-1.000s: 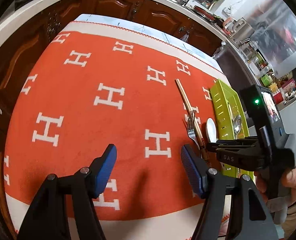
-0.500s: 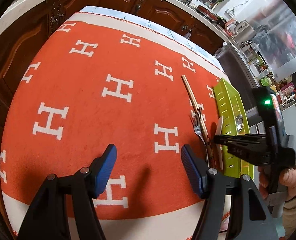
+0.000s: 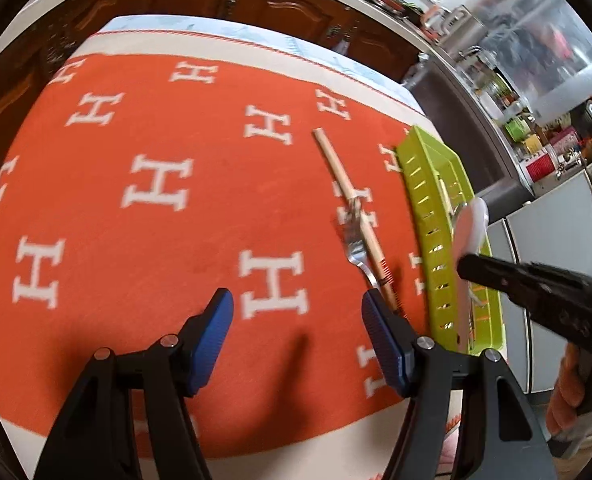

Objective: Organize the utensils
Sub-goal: 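Carry the white spoon into the tray with the right tool while the left grasps the fork, then carry the steel fork into the green tray with the left tool and open it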

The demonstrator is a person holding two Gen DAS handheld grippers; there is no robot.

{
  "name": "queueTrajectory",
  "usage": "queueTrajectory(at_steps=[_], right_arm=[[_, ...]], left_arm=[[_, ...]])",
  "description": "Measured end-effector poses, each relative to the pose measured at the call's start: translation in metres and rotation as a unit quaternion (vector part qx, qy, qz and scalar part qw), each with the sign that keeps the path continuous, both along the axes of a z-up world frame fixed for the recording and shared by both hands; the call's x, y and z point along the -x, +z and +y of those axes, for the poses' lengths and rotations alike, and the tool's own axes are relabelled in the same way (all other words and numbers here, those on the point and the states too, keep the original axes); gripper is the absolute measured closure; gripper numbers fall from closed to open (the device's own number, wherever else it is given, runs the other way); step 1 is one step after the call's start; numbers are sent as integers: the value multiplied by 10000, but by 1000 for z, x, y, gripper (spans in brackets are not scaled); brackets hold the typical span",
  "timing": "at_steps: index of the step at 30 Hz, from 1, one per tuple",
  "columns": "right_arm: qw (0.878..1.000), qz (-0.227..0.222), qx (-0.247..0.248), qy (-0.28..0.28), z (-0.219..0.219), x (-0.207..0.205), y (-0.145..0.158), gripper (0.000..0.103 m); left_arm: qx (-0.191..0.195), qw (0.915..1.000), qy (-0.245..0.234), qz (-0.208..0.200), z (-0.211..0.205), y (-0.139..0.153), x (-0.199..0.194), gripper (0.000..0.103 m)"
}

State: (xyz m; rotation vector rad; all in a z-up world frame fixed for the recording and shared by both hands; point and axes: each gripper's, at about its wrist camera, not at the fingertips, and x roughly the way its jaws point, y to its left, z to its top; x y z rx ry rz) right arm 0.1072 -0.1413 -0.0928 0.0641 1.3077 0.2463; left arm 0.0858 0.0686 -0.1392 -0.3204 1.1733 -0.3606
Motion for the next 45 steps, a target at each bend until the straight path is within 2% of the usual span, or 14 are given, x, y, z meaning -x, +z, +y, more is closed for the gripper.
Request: queueTrajectory(at_steps=[7,12,17,25,33,34,35,39,41,45], right_arm=[[9992,-364,-58,-163,-32,24,21,100],[9985,-280,-80,-457,-76,24,14,100],[9986,-118,-21,-509,-107,22,-2,100],[9980,184,19,-601,-132,15,-35,100],[9971,304,19,-692,-131,3,-56,100],[9972,287,4,-696,-130,3,-56,99],[9972,280,0,-695,-130,3,-55,97],[9969,235,-65,-751,-128,5,-52,97],[9965,211,-88,-810,-129,6,-51,97],[9954,189,-169,-921,-130,10,-49,97]], left_arm=[[305,9985,-366,-281,-25,-9,-37,38],[341,9972,-543,-382,-43,-21,-53,40],[286,9952,-804,-470,-61,-34,-61,40],[132,9885,-1187,-929,-80,-36,-62,40],[251,9827,-1295,-1304,-79,-39,-54,41],[275,9823,-1312,-1311,-77,-39,-54,46],[343,9820,-1357,-1271,-77,-40,-54,59],[553,9838,-1279,-1132,-70,-44,-57,76],[710,9855,-1185,-983,-65,-49,-61,92],[907,9860,-1074,-893,-59,-52,-61,97]])
